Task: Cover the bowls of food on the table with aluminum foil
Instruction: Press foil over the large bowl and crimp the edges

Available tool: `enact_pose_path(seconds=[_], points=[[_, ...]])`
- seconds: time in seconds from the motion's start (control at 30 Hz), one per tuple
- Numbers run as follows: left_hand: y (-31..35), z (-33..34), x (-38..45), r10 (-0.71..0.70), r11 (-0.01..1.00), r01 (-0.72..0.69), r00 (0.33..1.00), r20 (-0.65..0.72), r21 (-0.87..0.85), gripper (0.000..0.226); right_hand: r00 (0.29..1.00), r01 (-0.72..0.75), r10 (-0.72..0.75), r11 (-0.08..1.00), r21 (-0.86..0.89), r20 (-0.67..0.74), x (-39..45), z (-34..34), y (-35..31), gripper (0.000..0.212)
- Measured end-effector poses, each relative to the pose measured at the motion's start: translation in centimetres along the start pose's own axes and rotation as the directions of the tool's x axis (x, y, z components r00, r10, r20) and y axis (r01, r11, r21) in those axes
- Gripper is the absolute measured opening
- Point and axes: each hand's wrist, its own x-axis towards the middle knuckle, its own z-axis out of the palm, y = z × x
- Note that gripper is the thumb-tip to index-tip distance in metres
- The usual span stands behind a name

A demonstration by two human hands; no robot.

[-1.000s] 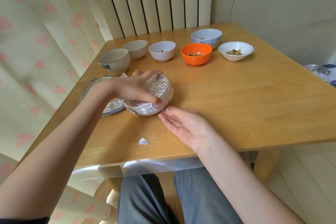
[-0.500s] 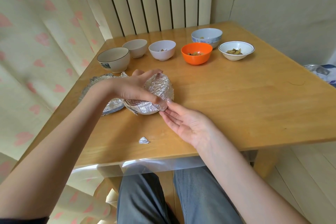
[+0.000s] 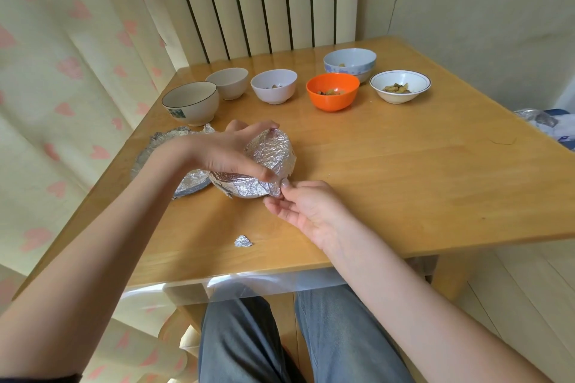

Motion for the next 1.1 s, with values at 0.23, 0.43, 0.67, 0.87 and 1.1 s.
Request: enact_pose_path(seconds=[0.23,0.43,0.67,0.87,1.1], points=[[-0.1,0.1,0.5,-0.013,1.000,0.013,1.000,0.006,0.020,0.106,0.987,0.121,-0.132,0.985,-0.122,-0.092,-0.6,0.3,0.4,0.016],[0.4,0.4,0.5,-0.052,0.996,0.052,0.999,-0.008,0.077,0.105,0.926,0.281,-0.321,0.937,-0.206,-0.199,-1.1,0.6,1.7,0.018],[0.9,0.4,0.6,-0.087,0.990,0.087,0.996,-0.005,0.112,0.109,0.938,0.284,-0.345,0.828,-0.483,-0.039,-3.5,1.2,4.8,0.064],[0.7,0.5,0.8,-0.084,0.990,0.084,0.996,-0.009,0.110,0.110,0.954,0.271,-0.300,0.850,-0.451,0.007,-2.2,1.4,4.6,0.073],[0.8,0.4,0.8,-0.089,0.989,0.089,0.996,-0.008,0.115,0.112,0.983,0.185,-0.185,0.955,-0.232,0.022,-2.3,-0.6,2.8,0.068]])
